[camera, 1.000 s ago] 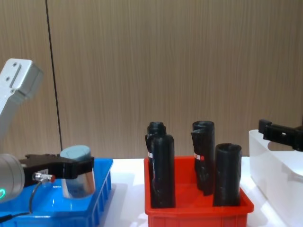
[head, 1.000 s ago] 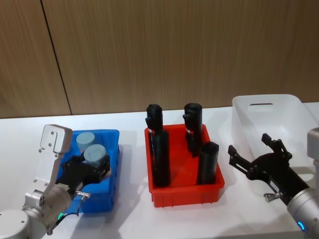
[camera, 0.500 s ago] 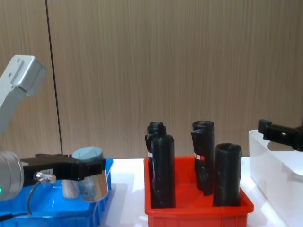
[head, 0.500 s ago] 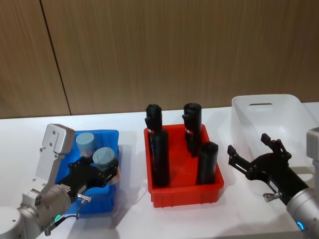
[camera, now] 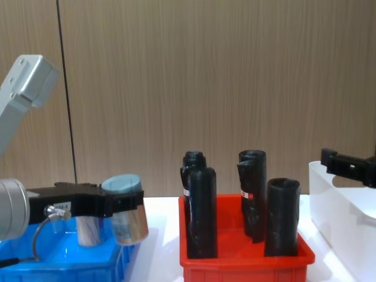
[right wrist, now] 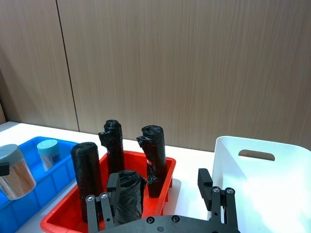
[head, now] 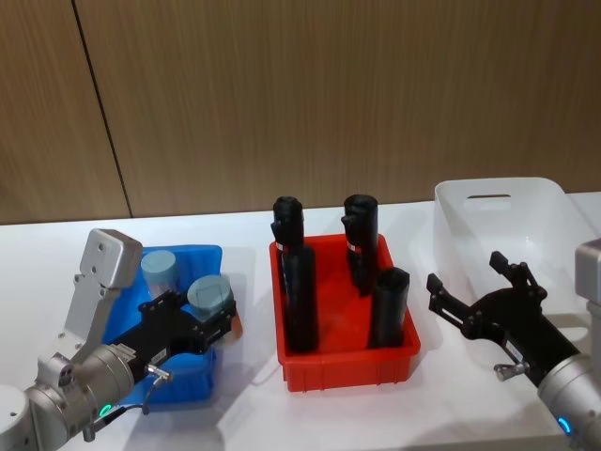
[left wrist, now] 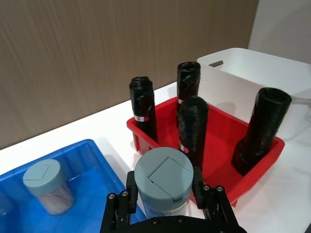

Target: Pick the cotton swabs from the blue box and place them into the white box.

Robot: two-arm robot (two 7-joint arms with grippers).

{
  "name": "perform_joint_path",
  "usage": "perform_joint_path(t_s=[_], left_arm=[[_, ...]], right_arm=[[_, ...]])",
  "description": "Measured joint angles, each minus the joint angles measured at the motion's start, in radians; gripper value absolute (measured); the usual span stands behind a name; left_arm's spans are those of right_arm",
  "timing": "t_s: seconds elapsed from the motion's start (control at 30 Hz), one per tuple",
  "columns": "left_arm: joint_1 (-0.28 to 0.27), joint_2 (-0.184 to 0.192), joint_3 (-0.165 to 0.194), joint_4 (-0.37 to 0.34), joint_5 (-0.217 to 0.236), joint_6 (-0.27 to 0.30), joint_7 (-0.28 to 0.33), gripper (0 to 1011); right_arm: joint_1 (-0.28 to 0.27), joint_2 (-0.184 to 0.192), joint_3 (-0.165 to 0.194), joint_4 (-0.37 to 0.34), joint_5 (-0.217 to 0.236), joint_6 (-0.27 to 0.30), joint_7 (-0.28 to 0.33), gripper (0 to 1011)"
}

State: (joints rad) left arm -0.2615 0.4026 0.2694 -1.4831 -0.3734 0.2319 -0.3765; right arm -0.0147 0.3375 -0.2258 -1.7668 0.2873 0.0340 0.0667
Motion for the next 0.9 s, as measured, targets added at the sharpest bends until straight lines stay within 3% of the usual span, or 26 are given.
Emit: perform_joint_path(t_s=[0.33, 0.9], left_arm=[[-0.009, 0.003, 0.000, 0.015, -0.021, -0.028, -0.086, 660], [-0.057, -0.013, 0.007, 0.118, -0.062, -0.115, -0.255, 660]], right_arm=[[0.000, 0.000, 0.000, 0.000, 0.000, 0.000, 0.000, 1002], [0.000, 0.000, 0.000, 0.000, 0.000, 0.000, 0.000, 1002]])
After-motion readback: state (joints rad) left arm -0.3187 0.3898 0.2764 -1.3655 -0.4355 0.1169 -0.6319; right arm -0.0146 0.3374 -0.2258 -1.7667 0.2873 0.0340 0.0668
